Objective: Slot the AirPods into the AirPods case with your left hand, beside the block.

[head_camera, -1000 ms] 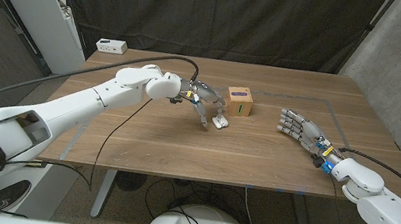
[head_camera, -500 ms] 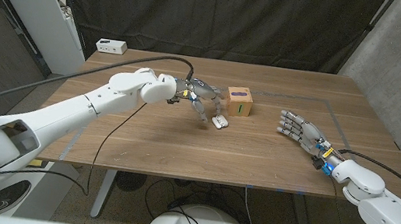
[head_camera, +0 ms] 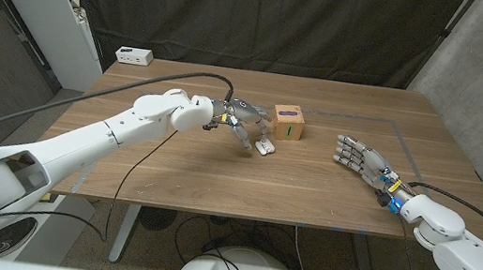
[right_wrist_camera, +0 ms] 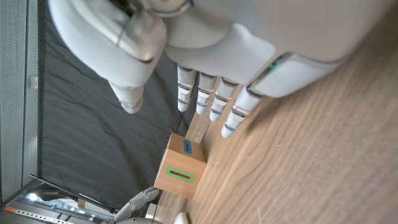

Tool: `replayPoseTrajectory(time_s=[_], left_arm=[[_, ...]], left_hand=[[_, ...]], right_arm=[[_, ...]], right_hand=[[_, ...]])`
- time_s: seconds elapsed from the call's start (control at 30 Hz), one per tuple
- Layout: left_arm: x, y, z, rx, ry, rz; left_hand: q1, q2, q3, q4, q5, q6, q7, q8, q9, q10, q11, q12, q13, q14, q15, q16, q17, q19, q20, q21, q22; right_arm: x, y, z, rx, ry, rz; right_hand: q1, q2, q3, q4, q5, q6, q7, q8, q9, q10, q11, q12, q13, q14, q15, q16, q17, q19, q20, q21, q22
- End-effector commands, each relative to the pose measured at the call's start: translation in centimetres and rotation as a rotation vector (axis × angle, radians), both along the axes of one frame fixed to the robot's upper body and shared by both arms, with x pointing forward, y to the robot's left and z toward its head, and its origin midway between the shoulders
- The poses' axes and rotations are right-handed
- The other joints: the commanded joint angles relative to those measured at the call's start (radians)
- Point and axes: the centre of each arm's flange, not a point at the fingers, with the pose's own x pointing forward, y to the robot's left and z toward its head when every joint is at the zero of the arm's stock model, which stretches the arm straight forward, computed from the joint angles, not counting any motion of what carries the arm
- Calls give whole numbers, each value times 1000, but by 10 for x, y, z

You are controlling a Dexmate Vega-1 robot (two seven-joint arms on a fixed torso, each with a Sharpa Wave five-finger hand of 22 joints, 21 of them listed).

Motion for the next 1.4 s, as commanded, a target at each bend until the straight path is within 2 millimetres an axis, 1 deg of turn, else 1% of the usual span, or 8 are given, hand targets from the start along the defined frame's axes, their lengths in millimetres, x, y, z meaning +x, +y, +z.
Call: replayPoseTrajectory(time_s=[0.03,0.4,0.7,0.8,1.07,1.4], left_arm=[[6,-7,-11,-16,6,-4],[11,-12,-10,-16,12,-2],[11,-17,-10,-21,10,-14],[11,-17,-11,-18,14,-12],[10,-18,-14,-17,25,1],[10,-20,-16,-16,23,4]], left_hand=[[7,6,-8,-2,-2,-6,-1,-2,4,-6,0,-3,0,-16,-1,-3,2,-6,4,3,2],[15,15,-8,-2,-4,7,-5,1,7,-9,-1,-3,-1,-17,0,-3,2,-7,2,4,3],[20,22,-9,-2,-6,6,-4,-1,8,-7,0,-2,-2,-17,-3,-2,2,-7,0,5,3],[23,27,-9,-1,-8,22,-4,4,10,-6,-1,-1,-2,-16,-5,-1,2,-5,0,6,3],[28,42,-13,3,-16,73,2,22,17,-4,-5,1,-5,-13,-6,1,1,-4,0,8,4],[33,47,-16,4,-20,75,11,21,20,-5,-4,1,-6,-12,-7,1,1,-4,0,9,4]], right_arm=[[-2,-1,-2,1,2,-3],[-1,-4,-5,17,7,-7],[-3,-7,-8,25,8,-12],[-3,-8,-8,25,9,-14],[-4,-11,-11,28,14,-11],[-4,-12,-11,33,10,-10]], right_hand=[[-3,5,8,-1,0,-1,0,0,5,4,-3,4,3,4,-61,4,4,-2,6,5,3],[-3,5,8,-1,0,-2,-1,0,5,3,-3,4,3,3,-62,4,4,-2,6,5,3],[-3,6,9,-1,0,0,0,1,5,4,-3,4,3,3,-61,5,4,-2,6,5,3],[-4,6,9,-1,0,0,1,1,5,4,-2,4,3,3,-62,5,5,-2,6,5,3],[-4,6,9,-2,0,1,1,2,5,5,-4,4,3,4,-61,6,5,-1,6,5,3],[-5,5,9,-2,-1,2,2,2,5,6,-3,5,3,4,-65,6,5,-1,6,5,3]])
